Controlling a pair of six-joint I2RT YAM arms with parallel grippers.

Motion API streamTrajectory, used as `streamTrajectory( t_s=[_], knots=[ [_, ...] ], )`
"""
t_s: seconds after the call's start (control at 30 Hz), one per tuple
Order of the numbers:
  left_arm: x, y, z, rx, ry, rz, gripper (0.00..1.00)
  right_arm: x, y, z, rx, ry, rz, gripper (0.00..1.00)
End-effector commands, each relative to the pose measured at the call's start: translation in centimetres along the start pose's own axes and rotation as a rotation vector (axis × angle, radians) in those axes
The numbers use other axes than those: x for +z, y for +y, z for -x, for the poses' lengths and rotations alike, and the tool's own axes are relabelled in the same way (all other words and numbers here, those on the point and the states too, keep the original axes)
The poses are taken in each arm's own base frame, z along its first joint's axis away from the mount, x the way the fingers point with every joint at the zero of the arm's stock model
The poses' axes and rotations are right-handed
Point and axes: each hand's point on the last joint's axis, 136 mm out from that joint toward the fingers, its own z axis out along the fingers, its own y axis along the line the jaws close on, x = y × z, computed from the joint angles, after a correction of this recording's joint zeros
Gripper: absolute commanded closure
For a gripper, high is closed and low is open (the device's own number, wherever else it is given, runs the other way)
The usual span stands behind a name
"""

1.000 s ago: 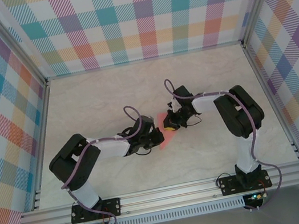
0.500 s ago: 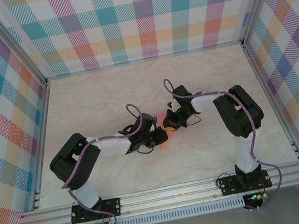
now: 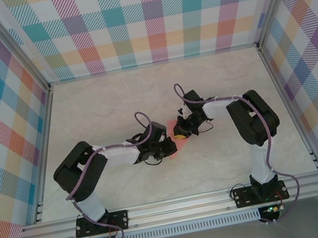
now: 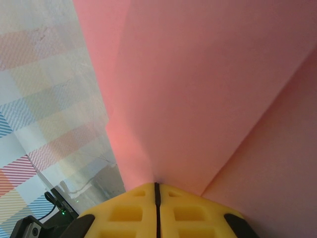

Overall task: Fold a paper plane with a square sheet of paper (pick it up from the middle)
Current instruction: Fourth fold the wing at the center of the table.

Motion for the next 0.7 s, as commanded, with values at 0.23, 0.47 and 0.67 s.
streamTrajectory(
  t_s=[0.23, 0.47, 0.67],
  knots=[
    [0.6, 3.1, -2.4, -0.006, 0.066, 0.102, 0.91, 1.9, -7.1, -1.1, 0.125, 0.015, -0.244, 0.93],
    [0.8, 4.6, -3.1, -0.029, 0.077, 0.146, 0.92, 1.9, -7.2, -1.0, 0.128, 0.017, -0.248, 0.93],
    [-0.3, 1.7, -2.6, -0.035, 0.049, -0.008, 0.89, 2.0, -7.2, -1.0, 0.130, 0.019, -0.248, 0.93]
  ],
)
